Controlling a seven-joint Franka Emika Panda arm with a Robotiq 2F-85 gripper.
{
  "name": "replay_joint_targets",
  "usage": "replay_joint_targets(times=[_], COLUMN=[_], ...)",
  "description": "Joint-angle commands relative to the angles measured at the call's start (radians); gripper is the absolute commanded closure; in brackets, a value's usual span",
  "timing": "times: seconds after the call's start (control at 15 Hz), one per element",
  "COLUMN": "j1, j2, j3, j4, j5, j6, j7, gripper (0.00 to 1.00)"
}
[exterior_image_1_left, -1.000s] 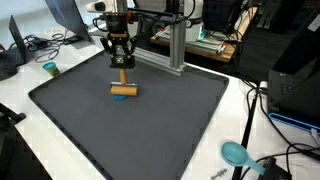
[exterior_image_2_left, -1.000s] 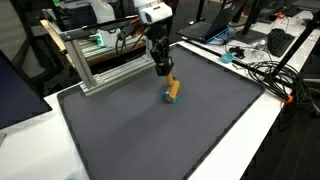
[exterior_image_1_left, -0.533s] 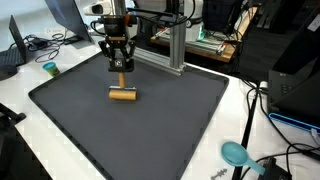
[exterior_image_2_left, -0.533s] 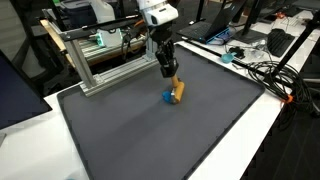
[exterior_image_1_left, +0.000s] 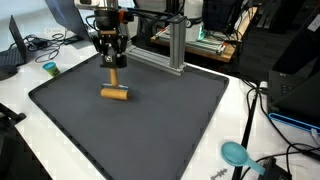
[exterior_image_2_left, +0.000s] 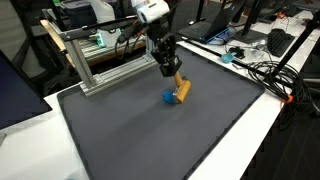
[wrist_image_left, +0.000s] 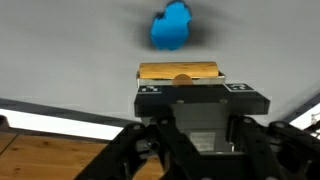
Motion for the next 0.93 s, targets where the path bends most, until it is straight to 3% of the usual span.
replay_joint_targets(times=[0.0, 0.13, 0.2, 0.33, 0.4, 0.47, 0.53, 0.87], j1=[-0.05, -0.039, 0.023, 0.049, 0.066, 0.033, 0.103, 0.115], j2=[-0.162, -0.242, -0.29, -0.359, -0.385, -0.418, -0.326, -0.395], j3=[0.002, -0.043, -0.113, -0.147, -0.163, -0.123, -0.199, -0.205], j4=[-0.059, -0.114, -0.147, -0.192, -0.203, -0.21, -0.162, -0.204], j5=[0.109, -0.046, -0.109, -0.224, -0.24, -0.161, -0.209, -0.218], j6=[-0.02, -0.02, -0.011, -0.015, -0.024, -0.066, -0.021, -0.055], j7=[-0.033, 0.064, 0.109, 0.186, 0.18, 0.086, 0.152, 0.138], gripper=[0.78, 0.78, 0.78, 0.78, 0.78, 0.78, 0.53, 0.53])
